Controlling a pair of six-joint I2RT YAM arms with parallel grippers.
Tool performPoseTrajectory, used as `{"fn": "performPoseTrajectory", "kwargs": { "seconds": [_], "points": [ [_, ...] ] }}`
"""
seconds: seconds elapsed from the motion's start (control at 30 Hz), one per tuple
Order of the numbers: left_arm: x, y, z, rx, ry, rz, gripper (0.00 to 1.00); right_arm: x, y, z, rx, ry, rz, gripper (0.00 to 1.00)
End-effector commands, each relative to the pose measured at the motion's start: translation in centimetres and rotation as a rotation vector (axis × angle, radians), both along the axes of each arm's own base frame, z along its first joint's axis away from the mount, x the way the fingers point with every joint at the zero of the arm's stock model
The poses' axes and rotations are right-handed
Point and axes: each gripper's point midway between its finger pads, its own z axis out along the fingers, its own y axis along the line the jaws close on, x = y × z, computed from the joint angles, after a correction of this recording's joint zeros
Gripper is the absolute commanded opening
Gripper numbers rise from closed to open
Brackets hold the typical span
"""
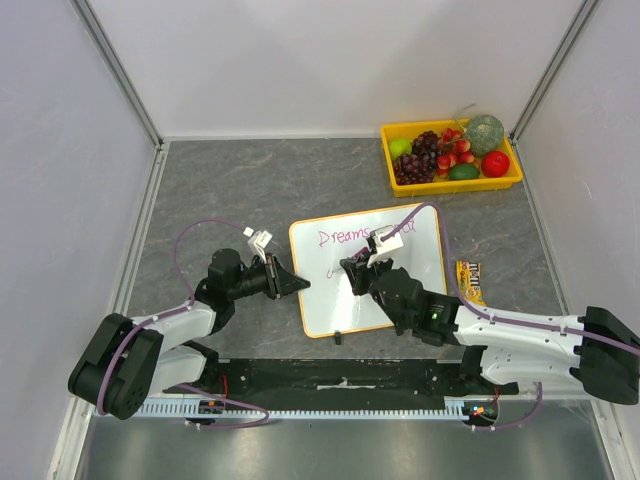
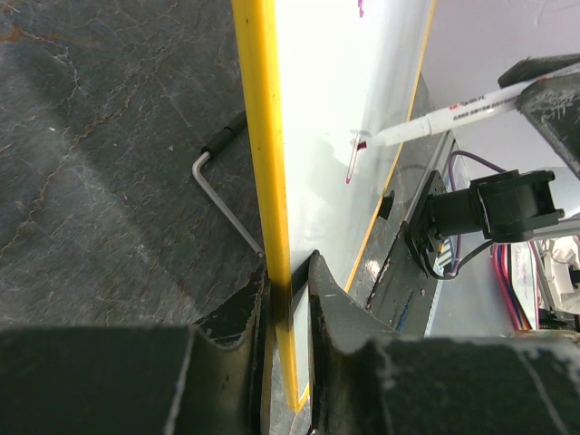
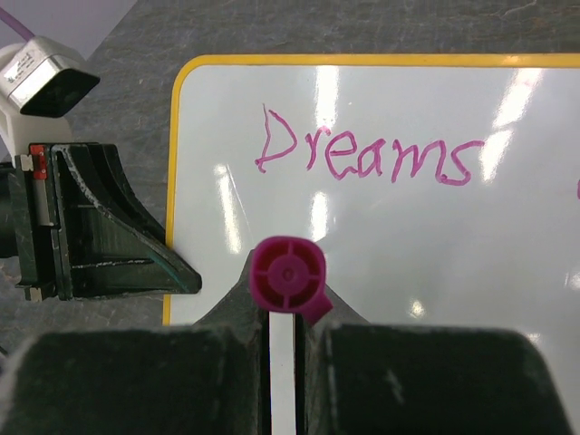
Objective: Write a sentence on the whiteboard
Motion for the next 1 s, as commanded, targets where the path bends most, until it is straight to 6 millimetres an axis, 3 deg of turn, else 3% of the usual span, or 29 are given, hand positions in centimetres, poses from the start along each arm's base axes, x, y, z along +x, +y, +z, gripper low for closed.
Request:
{"fn": "performPoseTrajectory", "kwargs": {
  "seconds": [0.0, 0.13, 0.47, 0.97],
  "points": [
    [0.8, 0.9, -1.6, 0.089, -0.042, 0.037, 0.02, 1.7, -0.5, 2.4, 0.019, -0.048, -0.07, 0.0],
    [0.8, 0.9, -1.6, 0.089, -0.042, 0.037, 0.02, 1.8, -0.2, 2.7, 0.018, -0.05, -0.06, 0.0],
    [0.8, 0.9, -1.7, 0.09, -0.039, 0.037, 0.02, 1.0, -1.2, -0.1, -0.019, 0.008, -0.046, 0.0],
    [0.8, 0.9, -1.7, 0.09, -0.041, 0.037, 0.02, -0.3, -2.3, -2.5, -0.047, 0.055, -0.024, 0.0]
  ]
}}
